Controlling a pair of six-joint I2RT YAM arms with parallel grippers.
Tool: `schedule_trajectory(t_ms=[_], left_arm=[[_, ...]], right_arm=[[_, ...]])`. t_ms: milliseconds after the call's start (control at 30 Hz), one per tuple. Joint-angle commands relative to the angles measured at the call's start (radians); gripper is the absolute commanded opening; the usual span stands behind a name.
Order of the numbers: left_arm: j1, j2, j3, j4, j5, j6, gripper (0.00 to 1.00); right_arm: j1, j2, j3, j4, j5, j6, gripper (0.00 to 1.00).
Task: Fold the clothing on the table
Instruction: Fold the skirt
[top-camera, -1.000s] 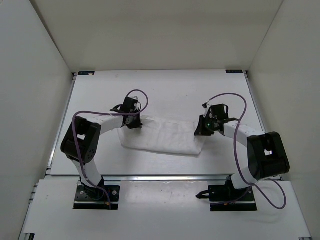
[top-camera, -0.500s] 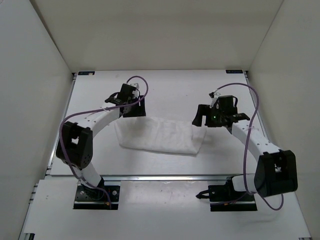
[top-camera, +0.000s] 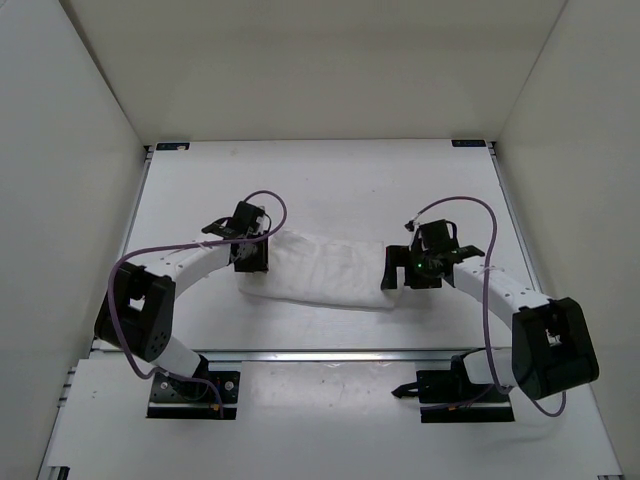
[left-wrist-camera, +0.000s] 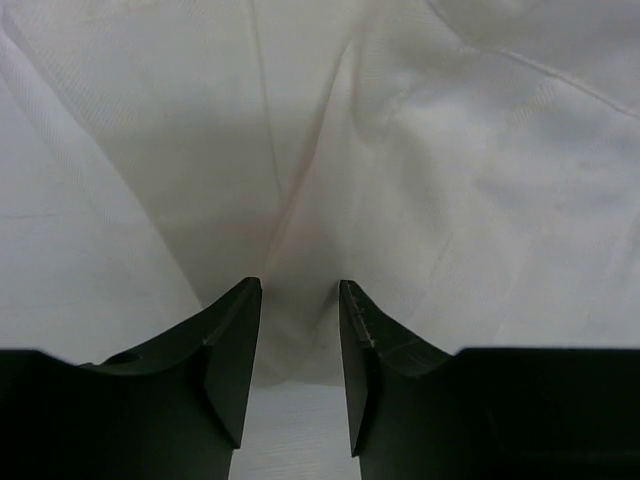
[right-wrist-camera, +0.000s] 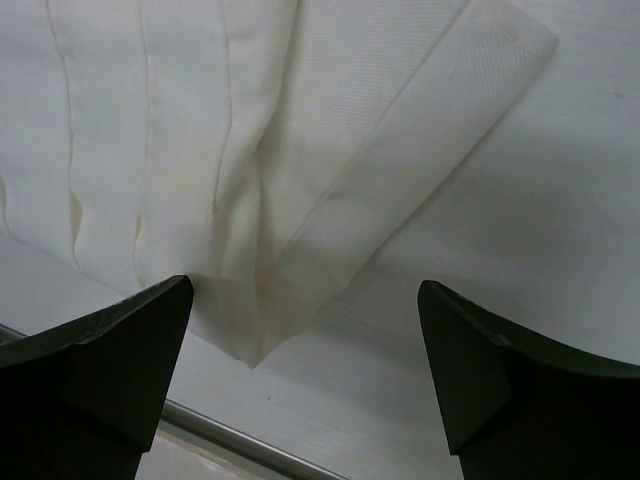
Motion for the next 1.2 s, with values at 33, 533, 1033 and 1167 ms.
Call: schedule_trajectory(t_ms=[33,533,1033,1167], left_arm=[[-0.011,-0.018,0.010,0.046,-0.011,0.001,0.45],[-0.008,0.105,-0.025,0.071,-0.006,0.026,0.17],[-0.159,0.351,0.203,0.070,0.122,-0.026,0.00],[-0.186,0.396,0.226,0.141,0.197,-0.098,0.00]], right_arm=[[0.014,0.052,0.006,0.090,0.000,0.017,0.91],[0.034,0.239,0.089,0.149,-0.044,0.000,0.23],[-0.224,0.182,0.348,0.000,-0.157,-0.121,0.00],[-0.109,0.210,0.515,-0.032,-0.179,-0.109,0.00]])
